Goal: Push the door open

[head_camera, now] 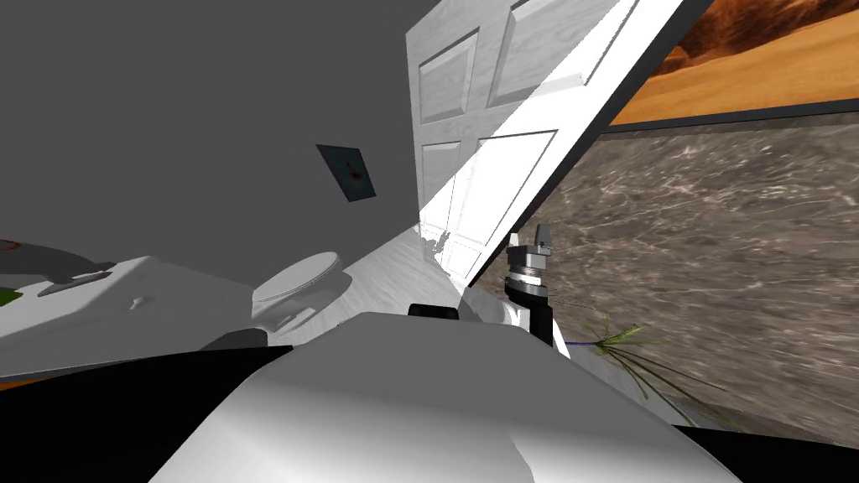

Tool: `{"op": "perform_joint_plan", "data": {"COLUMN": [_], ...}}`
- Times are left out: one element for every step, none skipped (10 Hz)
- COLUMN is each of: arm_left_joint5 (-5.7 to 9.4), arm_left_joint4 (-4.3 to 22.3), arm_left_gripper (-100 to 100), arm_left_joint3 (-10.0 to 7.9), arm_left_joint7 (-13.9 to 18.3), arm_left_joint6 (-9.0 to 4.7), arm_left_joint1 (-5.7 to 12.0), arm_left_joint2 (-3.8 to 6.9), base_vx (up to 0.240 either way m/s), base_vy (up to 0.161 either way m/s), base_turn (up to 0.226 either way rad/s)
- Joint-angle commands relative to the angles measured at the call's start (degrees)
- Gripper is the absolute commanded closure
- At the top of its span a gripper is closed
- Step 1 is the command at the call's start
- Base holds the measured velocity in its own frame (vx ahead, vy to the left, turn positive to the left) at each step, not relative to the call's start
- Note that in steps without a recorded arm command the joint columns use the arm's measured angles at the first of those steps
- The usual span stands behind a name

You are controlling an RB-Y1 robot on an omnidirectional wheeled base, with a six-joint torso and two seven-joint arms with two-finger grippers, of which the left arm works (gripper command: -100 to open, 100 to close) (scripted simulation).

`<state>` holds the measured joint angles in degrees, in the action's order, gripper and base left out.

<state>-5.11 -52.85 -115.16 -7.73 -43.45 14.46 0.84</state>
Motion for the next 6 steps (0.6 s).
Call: {"op": "perform_joint_plan", "data": {"arm_left_joint5": [0.53,0.77,1.25,1.49,2.17,2.38], "arm_left_joint4": [-0.1,-0.2,-0.3,-0.3,-0.5,-0.5], "arm_left_gripper": [100,100,100,100,100,100], "arm_left_joint3": [1.33,1.38,1.23,1.03,0.20,-0.17], "arm_left_joint7": [-0.4,-0.6,-0.9,-1.0,-1.4,-1.5], "arm_left_joint6": [-1.10,-1.12,-1.16,-1.18,-1.24,-1.25], "arm_left_joint1": [0.44,0.43,0.41,0.40,0.38,0.37], "arm_left_joint2": [1.22,1.22,1.02,0.84,0.11,-0.20], "base_vx": [0.036,0.042,0.063,0.030,0.028,0.058], "base_vy": [0.128,0.167,0.183,0.162,0.161,0.160], "base_turn": [0.153,0.126,0.135,0.105,0.130,0.099]}}
